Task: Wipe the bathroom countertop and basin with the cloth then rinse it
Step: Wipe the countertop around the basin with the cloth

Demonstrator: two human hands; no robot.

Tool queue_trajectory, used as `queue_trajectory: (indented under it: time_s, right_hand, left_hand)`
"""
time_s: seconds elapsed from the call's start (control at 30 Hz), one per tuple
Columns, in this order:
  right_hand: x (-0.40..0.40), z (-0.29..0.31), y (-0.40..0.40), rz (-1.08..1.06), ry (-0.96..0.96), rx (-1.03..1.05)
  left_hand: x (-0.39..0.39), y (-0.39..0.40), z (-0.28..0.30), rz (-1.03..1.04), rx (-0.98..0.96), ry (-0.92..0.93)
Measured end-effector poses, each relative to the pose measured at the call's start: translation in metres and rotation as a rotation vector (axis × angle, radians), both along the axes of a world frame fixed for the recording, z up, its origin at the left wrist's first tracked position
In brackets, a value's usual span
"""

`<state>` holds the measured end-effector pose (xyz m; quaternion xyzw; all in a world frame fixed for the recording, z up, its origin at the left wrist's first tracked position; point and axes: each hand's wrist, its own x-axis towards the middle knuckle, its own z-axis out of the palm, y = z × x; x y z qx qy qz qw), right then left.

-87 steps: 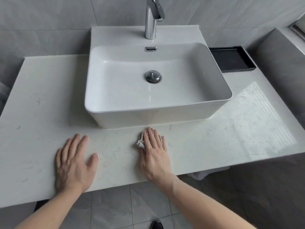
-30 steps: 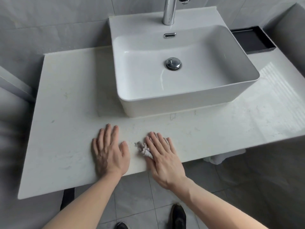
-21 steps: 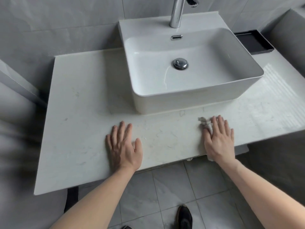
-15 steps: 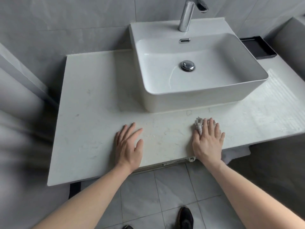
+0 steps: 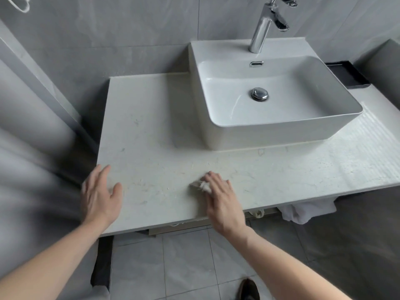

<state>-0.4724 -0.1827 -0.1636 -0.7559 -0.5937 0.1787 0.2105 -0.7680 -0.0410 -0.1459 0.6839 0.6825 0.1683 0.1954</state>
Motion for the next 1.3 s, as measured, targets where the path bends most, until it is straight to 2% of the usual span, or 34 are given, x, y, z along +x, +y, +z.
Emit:
queue_trajectory:
  time_s: [0.13,0.2,0.3,0.4,0.63,0.8,0.93,1.0,1.17,1.3]
  right_hand:
    - [0.086,0.017,-0.008,-0.367,0.043,0.030]
    - [0.134,0.020,-0.009,-0.513,-0.001,-0.062]
    - [0.157,0.010,-0.008,-0.552,-0.129,-0.254]
    - [0.128,-0.003,-0.002,-0.551,-0.227,-0.239]
    - [0.043,-0.002,0.035,-0.302,-0.223,-0.169]
    - [-0.050,-0.003,0.045,0.076,-0.209,-0.080]
    - [-0.045,-0.008,0.044,0.182,-0.233,-0.088]
    - [-0.010,-0.008,0.040,0.085,-0.206,-0.095]
    - [0.100,-0.002,0.016,-0.324,-0.231,-0.191]
    - [0.115,-0.001,0.009,-0.637,-0.205,-0.261]
  left_hand:
    - [-0.019,0.006,-0.010,0.109,-0.169,-0.063]
    - [-0.018,0.002,-0.015,0.136,-0.231,-0.086]
    - [-0.014,-0.002,-0.013,0.181,-0.216,-0.044]
    - [-0.012,-0.002,-0.012,0.188,-0.198,-0.010]
    - [-0.013,-0.001,-0.013,0.175,-0.168,0.012]
    - [-0.012,-0.001,-0.011,0.179,-0.162,0.025]
    - [-0.011,-0.002,-0.007,0.181,-0.167,0.024]
    - [-0.011,-0.002,-0.006,0.183,-0.169,0.026]
    - [-0.011,-0.001,-0.007,0.184,-0.163,0.026]
    - [-0.011,-0.001,-0.006,0.192,-0.171,0.028]
